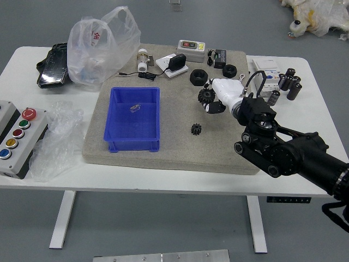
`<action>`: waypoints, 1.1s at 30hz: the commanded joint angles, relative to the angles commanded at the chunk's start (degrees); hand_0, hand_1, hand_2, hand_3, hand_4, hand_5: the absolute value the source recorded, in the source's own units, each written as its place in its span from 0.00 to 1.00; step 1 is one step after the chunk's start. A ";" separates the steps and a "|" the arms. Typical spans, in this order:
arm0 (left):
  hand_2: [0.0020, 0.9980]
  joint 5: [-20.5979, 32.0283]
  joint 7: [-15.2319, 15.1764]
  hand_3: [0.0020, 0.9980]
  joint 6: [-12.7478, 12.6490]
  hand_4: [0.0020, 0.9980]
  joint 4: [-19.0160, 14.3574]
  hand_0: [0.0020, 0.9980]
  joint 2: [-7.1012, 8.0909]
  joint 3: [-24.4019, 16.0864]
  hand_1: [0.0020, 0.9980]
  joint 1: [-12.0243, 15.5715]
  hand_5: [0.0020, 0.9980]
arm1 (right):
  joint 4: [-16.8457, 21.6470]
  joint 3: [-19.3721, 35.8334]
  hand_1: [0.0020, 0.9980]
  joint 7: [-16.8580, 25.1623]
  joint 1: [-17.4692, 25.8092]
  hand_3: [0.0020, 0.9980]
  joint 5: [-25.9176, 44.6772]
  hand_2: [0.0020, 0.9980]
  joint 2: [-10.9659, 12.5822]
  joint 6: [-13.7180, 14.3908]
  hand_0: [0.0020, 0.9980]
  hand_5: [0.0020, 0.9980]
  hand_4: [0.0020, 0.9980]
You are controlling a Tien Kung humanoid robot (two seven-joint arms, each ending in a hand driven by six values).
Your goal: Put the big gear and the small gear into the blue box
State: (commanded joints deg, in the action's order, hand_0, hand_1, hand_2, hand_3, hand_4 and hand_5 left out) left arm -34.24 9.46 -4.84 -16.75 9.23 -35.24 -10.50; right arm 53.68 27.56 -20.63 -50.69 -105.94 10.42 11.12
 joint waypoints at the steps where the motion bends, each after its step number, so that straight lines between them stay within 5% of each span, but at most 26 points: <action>1: 0.53 -0.02 0.01 0.71 0.00 0.68 0.00 0.69 0.01 -0.02 0.52 0.00 0.30 | 0.53 -0.09 0.44 0.01 -0.25 0.40 -0.15 0.39 -0.03 0.03 0.22 0.00 0.24; 12: 0.53 -0.70 0.19 0.71 0.09 0.68 -0.03 0.69 0.28 -0.41 0.52 -0.07 0.30 | 9.98 -8.53 0.45 5.76 -5.61 0.41 -0.37 0.42 -4.80 1.35 0.22 0.00 0.29; 13: 0.53 -0.82 0.22 0.71 0.10 0.68 -0.04 0.69 0.28 -0.47 0.52 -0.09 0.30 | 10.07 -9.68 0.52 6.27 -5.95 0.53 0.17 0.57 -5.42 1.36 0.28 0.00 0.46; 18: 0.53 -1.11 0.32 0.71 0.13 0.68 -0.08 0.69 0.20 -0.62 0.52 -0.11 0.30 | 9.37 -13.39 0.52 6.32 -6.32 0.53 1.89 0.57 -7.15 0.23 0.28 0.00 0.46; 19: 0.53 -1.16 0.35 0.71 0.12 0.68 -0.09 0.69 0.17 -0.67 0.52 -0.10 0.30 | 9.07 -13.76 0.63 6.06 -6.22 0.67 1.99 0.72 -7.36 -0.07 0.34 0.15 0.38; 33: 0.53 -1.41 0.42 0.71 0.11 0.68 -0.10 0.69 0.02 -0.81 0.52 -0.04 0.30 | 5.65 -15.51 0.66 3.71 -4.34 0.70 1.15 0.77 -8.14 -1.18 0.37 0.16 0.44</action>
State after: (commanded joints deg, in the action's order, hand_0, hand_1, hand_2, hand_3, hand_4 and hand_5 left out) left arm -35.65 9.88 -4.73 -16.85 9.25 -36.06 -10.54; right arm 59.34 12.05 -16.93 -55.03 -104.80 2.28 9.94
